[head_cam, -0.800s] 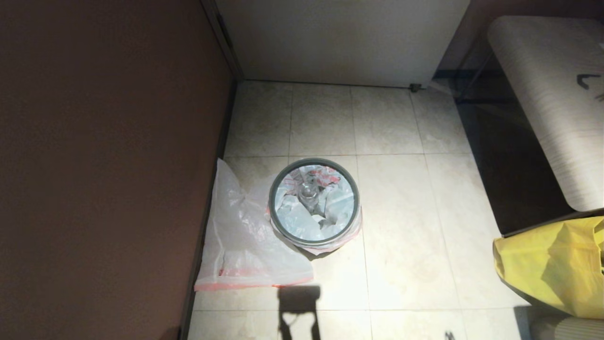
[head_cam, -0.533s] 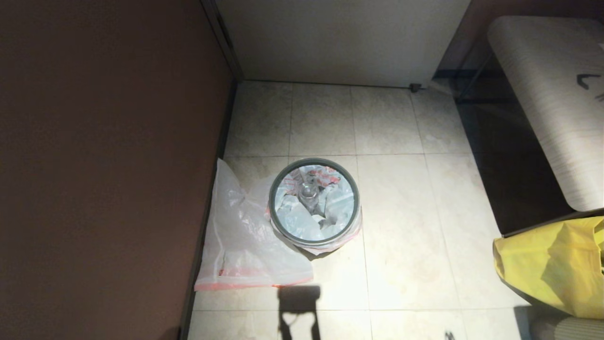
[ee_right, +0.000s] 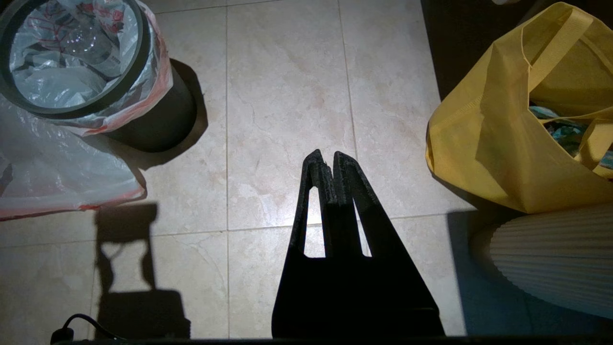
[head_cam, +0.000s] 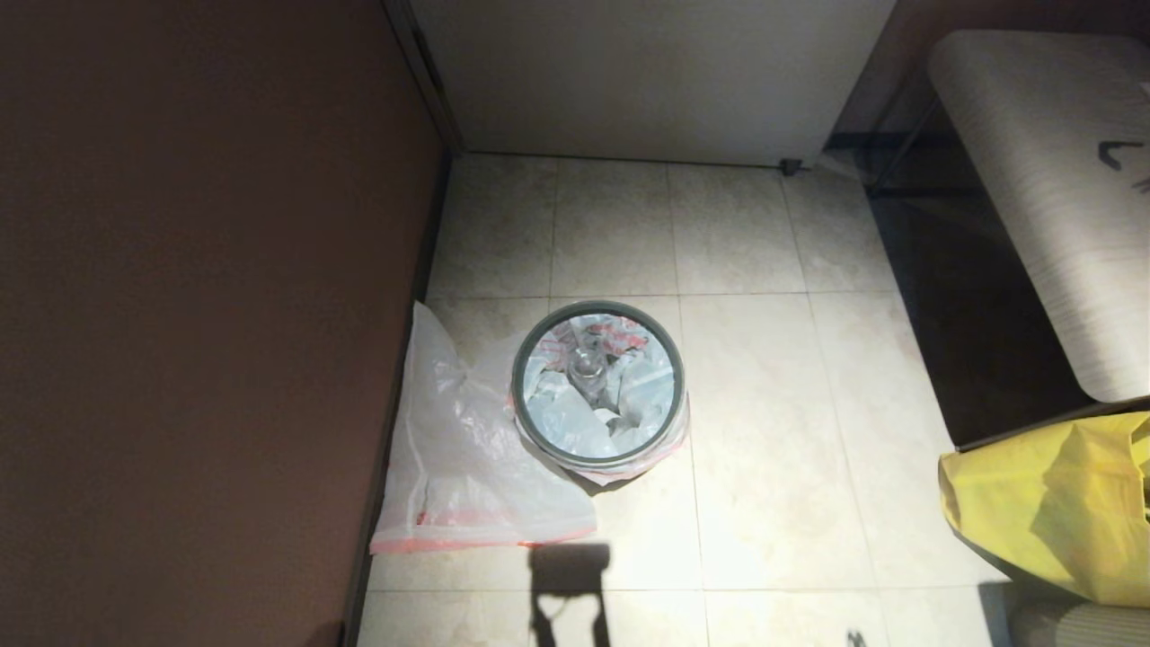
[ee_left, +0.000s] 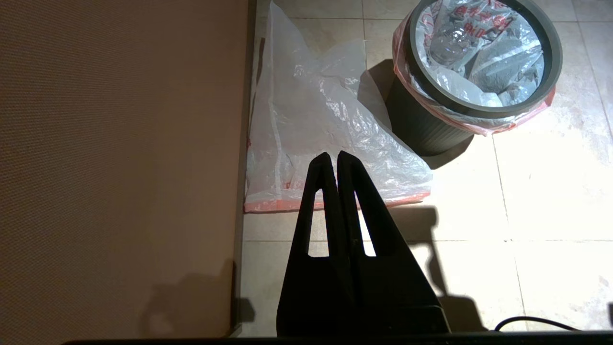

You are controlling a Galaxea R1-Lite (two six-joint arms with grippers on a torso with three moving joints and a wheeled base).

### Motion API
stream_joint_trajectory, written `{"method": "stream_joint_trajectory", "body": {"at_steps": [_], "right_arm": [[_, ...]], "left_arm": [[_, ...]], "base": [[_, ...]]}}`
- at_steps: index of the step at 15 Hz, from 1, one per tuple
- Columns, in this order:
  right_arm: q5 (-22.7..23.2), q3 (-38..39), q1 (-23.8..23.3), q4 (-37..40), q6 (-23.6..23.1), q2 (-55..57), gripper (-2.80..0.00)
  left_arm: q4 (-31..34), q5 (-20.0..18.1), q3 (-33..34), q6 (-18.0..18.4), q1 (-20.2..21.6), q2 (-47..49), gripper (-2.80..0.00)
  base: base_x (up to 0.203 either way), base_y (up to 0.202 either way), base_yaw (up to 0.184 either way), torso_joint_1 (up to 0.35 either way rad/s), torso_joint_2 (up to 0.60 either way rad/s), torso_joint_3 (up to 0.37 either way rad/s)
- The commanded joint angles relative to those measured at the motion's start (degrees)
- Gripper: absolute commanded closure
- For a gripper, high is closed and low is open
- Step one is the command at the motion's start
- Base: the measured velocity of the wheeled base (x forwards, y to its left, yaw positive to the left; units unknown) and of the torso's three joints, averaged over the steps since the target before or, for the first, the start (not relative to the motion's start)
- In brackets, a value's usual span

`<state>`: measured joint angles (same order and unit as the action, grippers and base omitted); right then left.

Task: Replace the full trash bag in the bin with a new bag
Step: Place the trash can ring on the floor

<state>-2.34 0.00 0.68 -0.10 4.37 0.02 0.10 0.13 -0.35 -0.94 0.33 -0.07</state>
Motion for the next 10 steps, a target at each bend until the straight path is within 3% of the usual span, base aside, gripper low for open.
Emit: {"method": "stream_joint_trajectory", "body": {"at_steps": [1,10], "right_arm": [[-0.01,0.09,0.04,-0.07,0.03,-0.02,0.0],[-0.03,0.09,0.07,0.01,-0.06,-0.02,0.0]], "left_arm": [[-0.01,0.04,0.0,-0.03,0.02,-0.01,0.0],[-0.01,0.04,0.0,-0.12,0.02,-0.01,0.0]], "base": [[0.0,0.0,0.0,0.0,0.0,0.0],[0.0,0.0,0.0,0.0,0.0,0.0]]}}
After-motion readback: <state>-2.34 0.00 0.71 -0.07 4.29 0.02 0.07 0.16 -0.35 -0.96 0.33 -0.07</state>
